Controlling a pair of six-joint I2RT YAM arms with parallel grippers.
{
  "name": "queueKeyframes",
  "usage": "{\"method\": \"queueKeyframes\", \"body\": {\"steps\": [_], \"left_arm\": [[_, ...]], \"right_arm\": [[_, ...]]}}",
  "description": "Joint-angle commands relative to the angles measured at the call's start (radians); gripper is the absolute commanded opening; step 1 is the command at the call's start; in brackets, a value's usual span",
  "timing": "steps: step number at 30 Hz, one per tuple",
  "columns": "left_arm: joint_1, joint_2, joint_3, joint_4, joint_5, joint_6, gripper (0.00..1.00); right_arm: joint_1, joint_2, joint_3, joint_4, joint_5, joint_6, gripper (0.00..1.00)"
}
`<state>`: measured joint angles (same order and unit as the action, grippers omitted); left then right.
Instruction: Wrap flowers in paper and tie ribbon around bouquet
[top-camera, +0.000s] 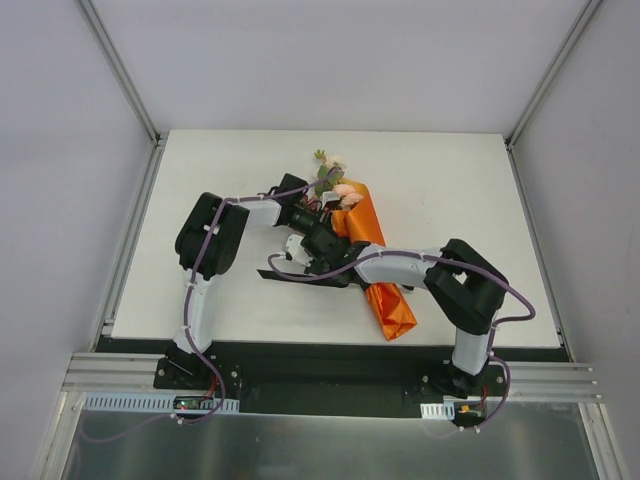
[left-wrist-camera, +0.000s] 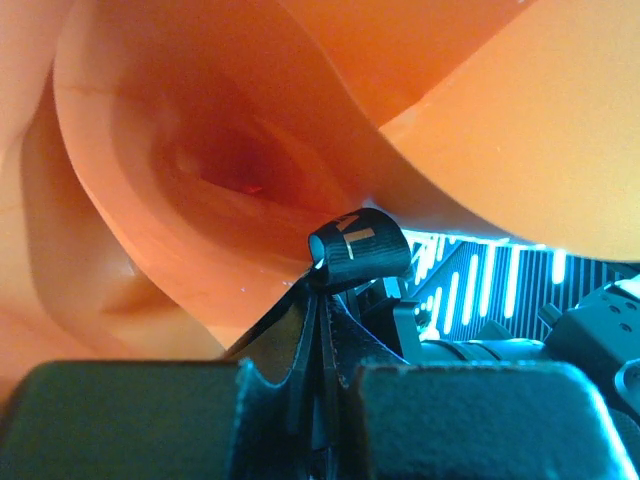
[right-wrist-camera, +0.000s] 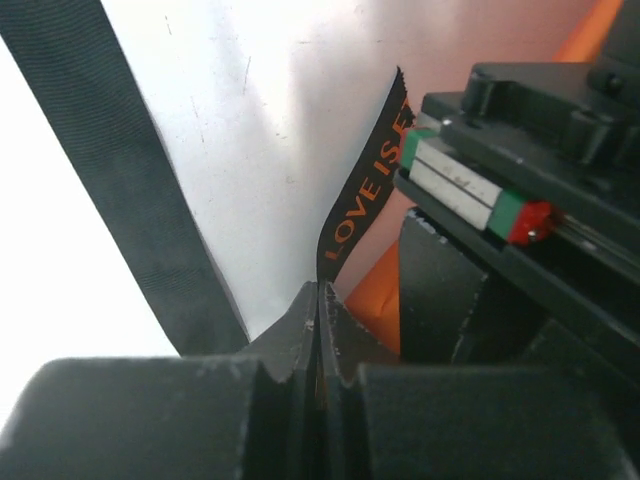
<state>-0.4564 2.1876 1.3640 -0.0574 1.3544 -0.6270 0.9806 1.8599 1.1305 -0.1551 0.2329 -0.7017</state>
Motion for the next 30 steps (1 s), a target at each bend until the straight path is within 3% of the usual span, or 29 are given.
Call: {"method": "queueKeyframes", "body": {"steps": [1,7,17,22,30], "left_arm": [[-0.004,-0.083,-0.012,-0.013,0.063,0.035,0.00],[-0.005,-0.117,-0.034,-0.016,0.055,0.041,0.00],[-0.080,-0.178,-0.040,-0.015,-0.001,0.027,0.00],[-0.162,-0.209,-0.023,-0.015,-0.050,0.012,0.00],[-0.200,-0.207,0.013,-0.015,-0.148,-0.016,0.00]], "right_arm": [[-0.005,-0.088,-0.035,0.086,0.006,-0.009,0.01],[-0.005,-0.197,-0.092,0.101,-0.089,0.048,0.01],[-0.008,-0.441,-0.228,0.140,-0.392,0.278,0.01],[-0.010,-0.571,-0.316,0.175,-0.467,0.378,0.01],[-0.019,-0.806,-0.432,0.114,-0.555,0.543,0.01]]}}
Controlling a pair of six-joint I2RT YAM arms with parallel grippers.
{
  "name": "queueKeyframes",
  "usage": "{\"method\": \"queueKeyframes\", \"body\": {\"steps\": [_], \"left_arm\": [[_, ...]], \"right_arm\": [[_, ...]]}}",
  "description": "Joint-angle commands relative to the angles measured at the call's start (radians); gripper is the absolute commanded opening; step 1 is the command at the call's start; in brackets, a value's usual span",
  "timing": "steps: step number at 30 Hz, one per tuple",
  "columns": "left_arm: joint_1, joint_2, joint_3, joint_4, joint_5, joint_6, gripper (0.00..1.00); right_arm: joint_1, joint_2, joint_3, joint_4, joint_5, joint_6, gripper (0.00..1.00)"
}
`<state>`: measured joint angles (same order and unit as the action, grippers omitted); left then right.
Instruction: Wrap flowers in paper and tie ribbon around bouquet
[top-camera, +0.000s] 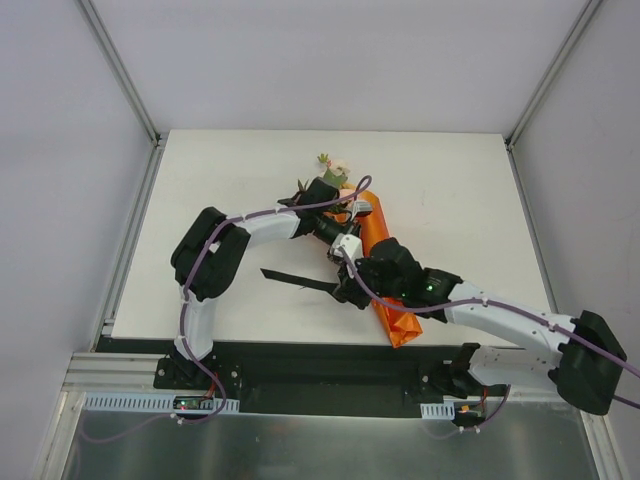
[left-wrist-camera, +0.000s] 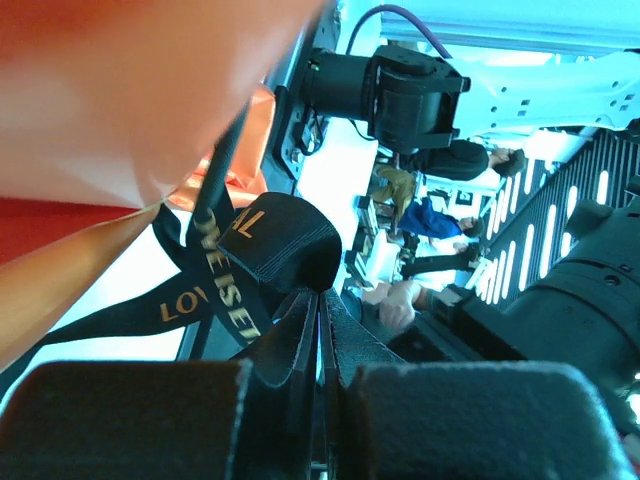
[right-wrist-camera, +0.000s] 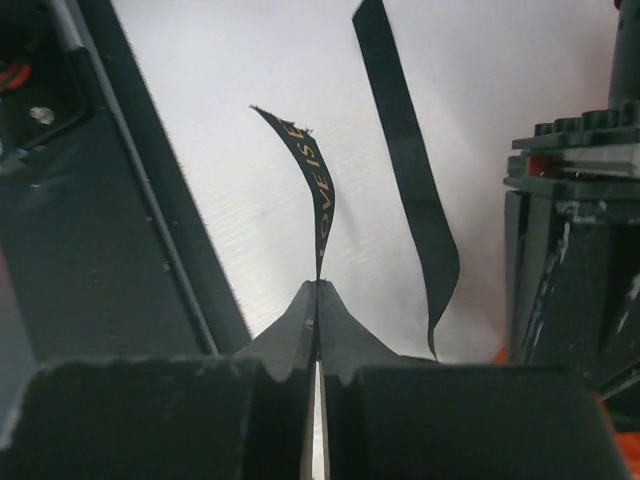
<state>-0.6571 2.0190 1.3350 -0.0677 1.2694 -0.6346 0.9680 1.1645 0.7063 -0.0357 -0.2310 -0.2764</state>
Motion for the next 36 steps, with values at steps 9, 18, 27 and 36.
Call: {"method": "queueKeyframes", "body": {"steps": [9,18,27,36], "left_arm": [[-0.048,-0.034,0.055,0.012,-0.166,-0.034,0.00],[-0.104,-0.005,0.070,0.094,-0.255,-0.080,0.00],[-0.118,0.057,0.032,0.101,-0.543,-0.105,0.00],[0.013,0.129,0.113,0.045,-0.545,-0.014,0.00]], "right_arm": [[-0.006,-0.227,0.068,-0.118,-0.154,0.262,0.01],[-0.003,-0.348,0.128,-0.309,-0.128,0.347,0.01],[-0.012,-0.548,0.081,-0.489,0.243,0.411,0.01],[-0.058,-0.402,0.107,-0.399,0.176,0.379,0.01]]}}
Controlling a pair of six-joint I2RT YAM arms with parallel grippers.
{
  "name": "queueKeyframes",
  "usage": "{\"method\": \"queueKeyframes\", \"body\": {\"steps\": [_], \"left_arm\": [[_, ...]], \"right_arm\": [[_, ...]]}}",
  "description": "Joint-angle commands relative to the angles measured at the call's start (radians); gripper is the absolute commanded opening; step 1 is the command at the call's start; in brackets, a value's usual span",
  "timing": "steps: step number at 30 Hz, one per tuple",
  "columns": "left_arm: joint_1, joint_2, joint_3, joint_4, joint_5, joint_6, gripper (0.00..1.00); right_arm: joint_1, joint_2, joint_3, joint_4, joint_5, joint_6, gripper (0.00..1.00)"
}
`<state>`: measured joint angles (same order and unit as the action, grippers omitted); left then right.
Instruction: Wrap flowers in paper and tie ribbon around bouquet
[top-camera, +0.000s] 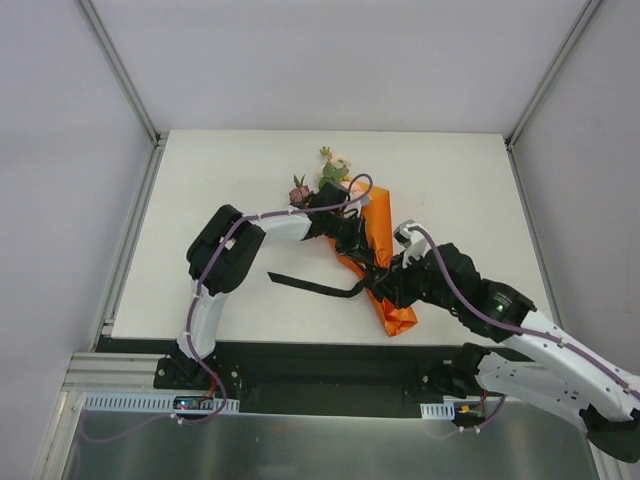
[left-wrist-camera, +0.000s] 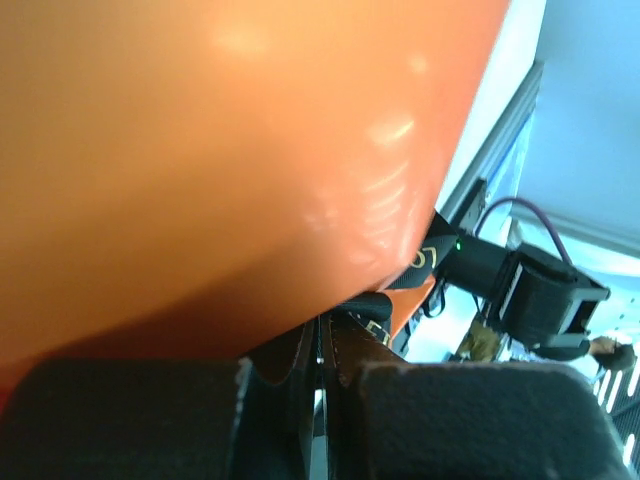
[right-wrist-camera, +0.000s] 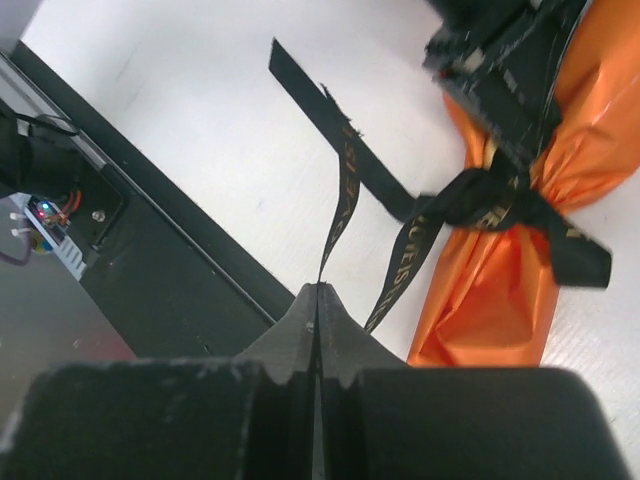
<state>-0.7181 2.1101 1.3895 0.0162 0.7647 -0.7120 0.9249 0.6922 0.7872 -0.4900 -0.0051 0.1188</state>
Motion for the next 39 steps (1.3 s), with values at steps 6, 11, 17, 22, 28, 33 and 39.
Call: {"method": "queueKeyframes", "body": {"steps": [6,11,17,22,28,33,39], "left_arm": [[0.146,0.064,0.189,-0.169,0.034,0.154,0.00],[0.138,-0.030,0.142,-0.188,0.073,0.180,0.00],[0.135,-0.153,0.039,-0.191,0.036,0.189,0.00],[0.135,-0.211,0.029,-0.191,0.007,0.189,0.00],[0.135,-0.205,0.049,-0.194,0.016,0.178,0.00],[0.144,-0.213,0.043,-0.208,-0.005,0.184,0.00],[0.163,-0.210,0.054,-0.229,-0.008,0.203,0.00]], "right_arm": [[-0.069,0.220,0.145,0.079,-0.185,-0.100,0.01],[-0.093,0.260,0.159,0.054,-0.297,-0.113,0.01],[-0.143,0.179,0.097,0.001,-0.288,-0.064,0.01],[-0.138,0.104,0.064,-0.062,-0.294,-0.007,0.01],[-0.216,0.182,0.154,-0.396,0.252,0.114,0.01],[-0.334,0.253,0.138,-0.478,0.348,0.235,0.01],[-0.428,0.346,0.121,-0.524,0.471,0.361,0.01]]}}
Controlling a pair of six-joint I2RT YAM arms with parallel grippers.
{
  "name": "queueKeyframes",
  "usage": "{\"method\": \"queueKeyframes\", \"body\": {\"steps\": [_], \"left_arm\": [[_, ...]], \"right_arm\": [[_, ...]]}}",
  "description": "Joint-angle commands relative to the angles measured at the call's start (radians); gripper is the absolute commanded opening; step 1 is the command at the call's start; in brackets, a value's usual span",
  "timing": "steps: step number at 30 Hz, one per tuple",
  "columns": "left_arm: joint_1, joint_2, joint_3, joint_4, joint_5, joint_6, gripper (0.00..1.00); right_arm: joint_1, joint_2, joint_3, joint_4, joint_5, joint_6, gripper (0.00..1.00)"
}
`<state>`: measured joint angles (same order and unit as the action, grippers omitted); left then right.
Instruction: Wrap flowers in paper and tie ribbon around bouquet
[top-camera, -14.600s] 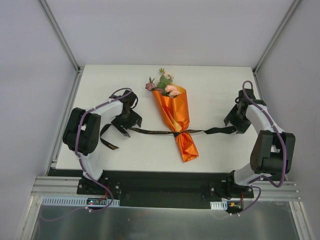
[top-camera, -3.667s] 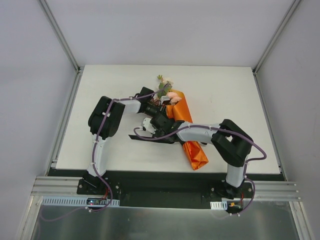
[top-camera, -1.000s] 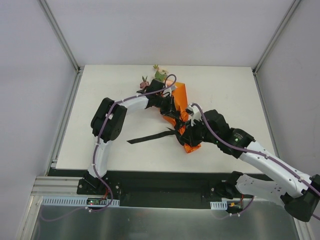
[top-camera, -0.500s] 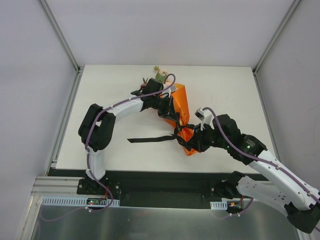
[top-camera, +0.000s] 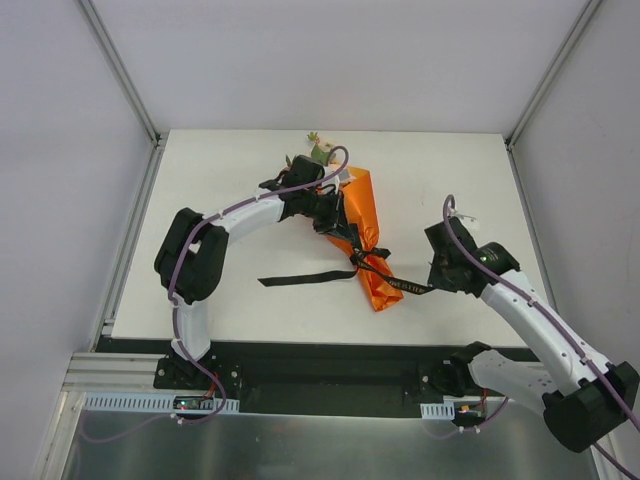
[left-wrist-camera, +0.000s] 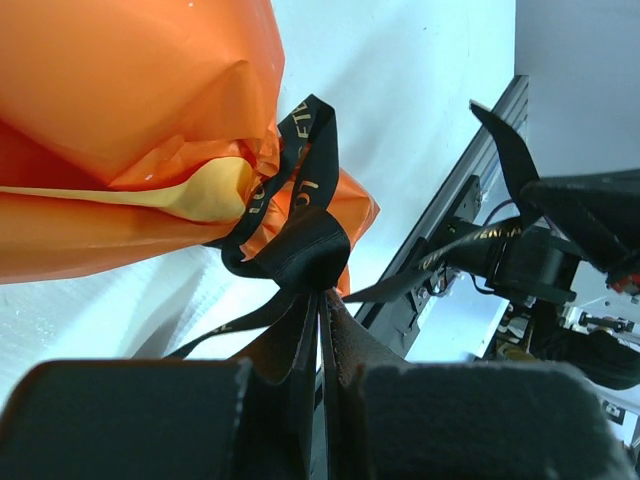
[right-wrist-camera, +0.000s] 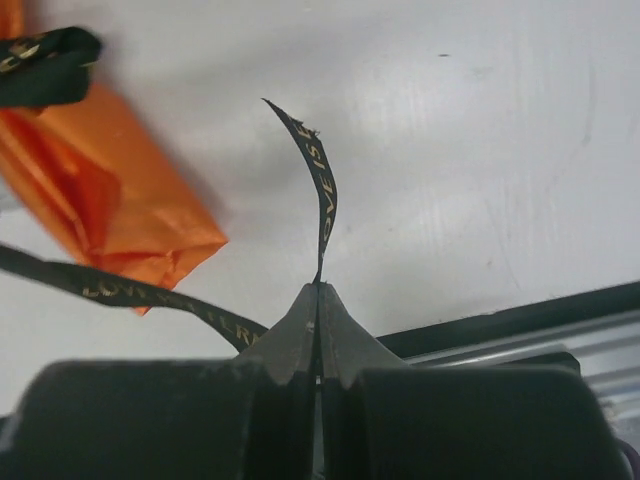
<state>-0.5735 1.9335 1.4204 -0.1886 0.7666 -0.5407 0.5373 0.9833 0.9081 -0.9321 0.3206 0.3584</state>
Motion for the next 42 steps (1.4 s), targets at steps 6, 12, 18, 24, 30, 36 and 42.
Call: {"method": "queueKeyframes", "body": {"steps": [6,12,18,24,30,36,42], "left_arm": [[0.034,-0.022,0.031,-0.038,-0.016,0.036,0.00],[0.043,-0.030,0.054,-0.054,-0.009,0.047,0.00],[0.043,-0.030,0.046,-0.058,0.013,0.047,0.00],[0.041,-0.060,0.014,-0.058,0.028,0.050,0.00],[0.034,-0.059,0.015,-0.060,0.040,0.047,0.00],[0.026,-0.064,0.015,-0.058,0.051,0.050,0.00],[0.026,-0.073,0.008,-0.058,0.059,0.051,0.00]], "right_arm": [[-0.106,0.167,-0.028,-0.051,0.164,0.180,0.01],[-0.146,0.225,-0.049,-0.013,0.231,0.228,0.01],[-0.191,0.365,-0.003,0.038,0.215,0.140,0.05],[-0.186,0.290,-0.046,0.180,0.037,-0.074,0.49],[-0.142,0.123,-0.047,0.297,-0.107,-0.282,0.70],[-0.048,0.214,-0.075,0.647,-0.659,-0.492,0.58],[-0.033,0.288,-0.100,0.782,-0.755,-0.570,0.59]]}}
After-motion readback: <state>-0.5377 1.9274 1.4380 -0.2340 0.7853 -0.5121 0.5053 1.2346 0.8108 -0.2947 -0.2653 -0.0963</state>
